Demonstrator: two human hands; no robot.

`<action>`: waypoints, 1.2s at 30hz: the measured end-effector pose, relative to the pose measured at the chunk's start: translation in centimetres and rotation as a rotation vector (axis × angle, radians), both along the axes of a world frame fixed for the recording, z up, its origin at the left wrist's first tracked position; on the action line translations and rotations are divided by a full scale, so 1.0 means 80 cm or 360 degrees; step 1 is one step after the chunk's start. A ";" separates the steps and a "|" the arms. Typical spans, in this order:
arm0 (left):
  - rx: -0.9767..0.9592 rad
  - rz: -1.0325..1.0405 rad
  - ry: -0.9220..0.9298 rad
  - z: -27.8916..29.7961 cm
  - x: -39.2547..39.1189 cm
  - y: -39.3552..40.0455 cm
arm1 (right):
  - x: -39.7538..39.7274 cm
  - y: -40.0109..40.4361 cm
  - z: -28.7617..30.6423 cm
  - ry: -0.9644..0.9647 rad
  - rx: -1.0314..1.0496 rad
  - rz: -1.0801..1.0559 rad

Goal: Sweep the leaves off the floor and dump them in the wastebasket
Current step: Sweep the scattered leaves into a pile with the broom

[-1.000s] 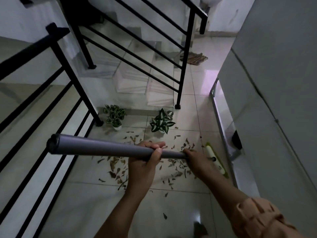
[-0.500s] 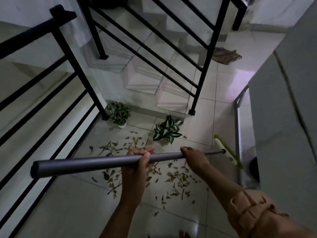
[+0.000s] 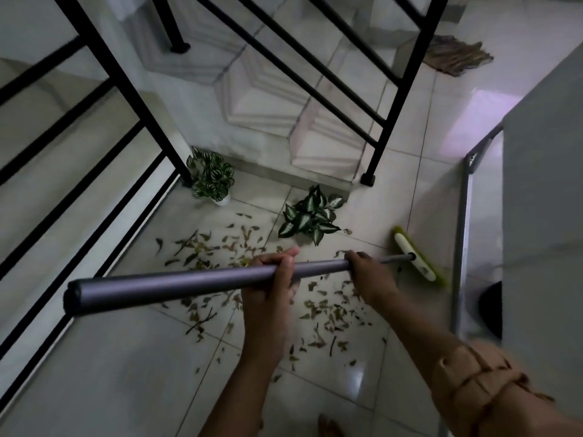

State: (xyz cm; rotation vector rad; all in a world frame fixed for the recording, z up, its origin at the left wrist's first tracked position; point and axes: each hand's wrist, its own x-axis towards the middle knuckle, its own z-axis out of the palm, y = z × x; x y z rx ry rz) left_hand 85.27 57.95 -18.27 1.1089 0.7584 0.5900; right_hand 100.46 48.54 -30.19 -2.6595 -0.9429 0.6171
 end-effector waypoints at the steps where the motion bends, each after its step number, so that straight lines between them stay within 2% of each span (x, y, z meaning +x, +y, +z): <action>1: -0.0044 0.0032 -0.0014 0.001 -0.001 -0.001 | -0.006 -0.001 0.000 0.0018 0.0098 -0.0004; 4: -0.0170 0.0219 -0.0069 0.008 -0.011 -0.013 | -0.037 -0.006 0.003 0.0074 0.0383 0.0059; 6: -0.0168 0.0308 -0.0123 0.018 -0.017 -0.019 | -0.047 -0.008 0.005 0.0051 0.0462 0.0022; 16: -0.0220 0.0422 -0.0117 0.015 -0.040 0.004 | -0.043 0.016 -0.006 0.0174 0.0379 0.0206; 26: -0.0231 0.0597 -0.0156 -0.020 -0.118 0.016 | -0.091 0.046 -0.024 0.0279 0.0319 0.0498; 36: -0.0240 0.0921 -0.0033 0.003 -0.285 0.042 | -0.260 0.095 -0.009 0.0386 0.0322 0.0649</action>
